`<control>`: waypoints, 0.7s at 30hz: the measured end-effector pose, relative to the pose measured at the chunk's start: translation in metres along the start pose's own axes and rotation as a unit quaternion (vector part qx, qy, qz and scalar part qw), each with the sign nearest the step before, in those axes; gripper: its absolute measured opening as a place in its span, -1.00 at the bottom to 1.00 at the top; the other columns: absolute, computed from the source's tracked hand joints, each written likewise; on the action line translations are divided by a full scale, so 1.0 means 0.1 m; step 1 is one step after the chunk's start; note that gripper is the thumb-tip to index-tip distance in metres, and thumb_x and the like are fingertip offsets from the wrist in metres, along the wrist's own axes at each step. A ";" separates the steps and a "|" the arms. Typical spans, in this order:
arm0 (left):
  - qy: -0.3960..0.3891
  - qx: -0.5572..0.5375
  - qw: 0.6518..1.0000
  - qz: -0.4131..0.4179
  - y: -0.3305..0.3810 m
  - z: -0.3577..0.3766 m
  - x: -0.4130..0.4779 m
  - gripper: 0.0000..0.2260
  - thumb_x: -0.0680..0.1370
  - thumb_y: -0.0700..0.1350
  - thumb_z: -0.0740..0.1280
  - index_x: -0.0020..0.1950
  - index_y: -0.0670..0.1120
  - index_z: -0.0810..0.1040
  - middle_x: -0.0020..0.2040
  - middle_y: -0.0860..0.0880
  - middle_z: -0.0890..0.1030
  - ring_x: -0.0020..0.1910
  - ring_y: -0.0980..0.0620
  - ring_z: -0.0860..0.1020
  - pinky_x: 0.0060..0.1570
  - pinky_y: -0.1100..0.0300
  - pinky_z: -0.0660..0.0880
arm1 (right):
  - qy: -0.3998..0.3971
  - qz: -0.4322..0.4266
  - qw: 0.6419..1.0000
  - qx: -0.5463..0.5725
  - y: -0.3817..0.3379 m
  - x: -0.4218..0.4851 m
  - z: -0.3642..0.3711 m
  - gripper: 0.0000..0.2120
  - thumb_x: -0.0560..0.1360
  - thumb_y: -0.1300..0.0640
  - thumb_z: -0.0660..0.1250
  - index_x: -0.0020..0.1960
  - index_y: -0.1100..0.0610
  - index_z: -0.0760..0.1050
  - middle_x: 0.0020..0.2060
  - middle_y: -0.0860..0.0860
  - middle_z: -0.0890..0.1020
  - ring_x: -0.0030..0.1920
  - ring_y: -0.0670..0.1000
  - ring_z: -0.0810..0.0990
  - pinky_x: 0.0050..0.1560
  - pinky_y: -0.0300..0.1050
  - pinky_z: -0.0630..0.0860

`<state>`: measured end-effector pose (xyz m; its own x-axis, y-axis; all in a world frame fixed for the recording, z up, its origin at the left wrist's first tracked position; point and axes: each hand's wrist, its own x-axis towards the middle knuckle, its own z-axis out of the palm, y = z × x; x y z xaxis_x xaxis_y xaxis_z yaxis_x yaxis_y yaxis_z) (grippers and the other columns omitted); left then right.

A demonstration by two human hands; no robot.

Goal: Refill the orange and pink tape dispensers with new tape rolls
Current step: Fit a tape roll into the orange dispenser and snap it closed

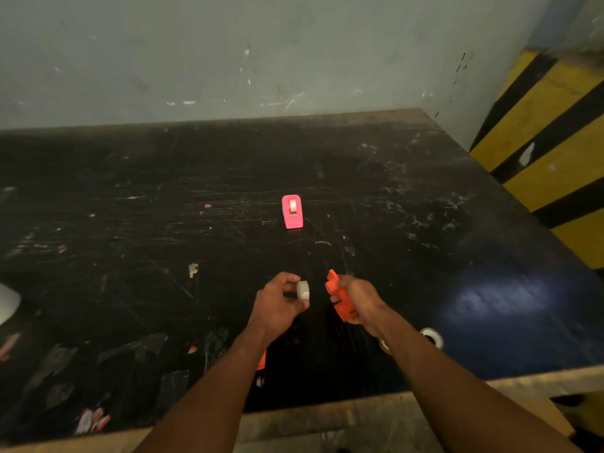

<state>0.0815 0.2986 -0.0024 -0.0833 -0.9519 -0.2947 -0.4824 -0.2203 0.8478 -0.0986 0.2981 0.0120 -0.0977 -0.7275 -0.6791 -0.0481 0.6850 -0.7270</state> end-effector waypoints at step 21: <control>-0.039 -0.172 0.982 -0.063 0.01 0.18 0.02 -0.59 0.40 -0.38 0.44 0.07 0.08 0.58 0.07 -0.01 0.68 0.03 -0.01 0.68 -0.09 0.15 0.64 | -0.114 -0.096 0.985 0.090 0.33 0.18 -0.19 -0.65 0.45 0.27 0.44 0.18 0.00 0.54 0.06 0.15 0.68 0.00 0.13 0.71 0.02 0.19 0.64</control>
<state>0.0654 0.3005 -0.0105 -0.1152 -0.8958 -0.4292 -0.1712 -0.4077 0.8969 -0.1205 0.3082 -0.0225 0.1223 -0.8468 -0.5177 0.1345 0.5310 -0.8366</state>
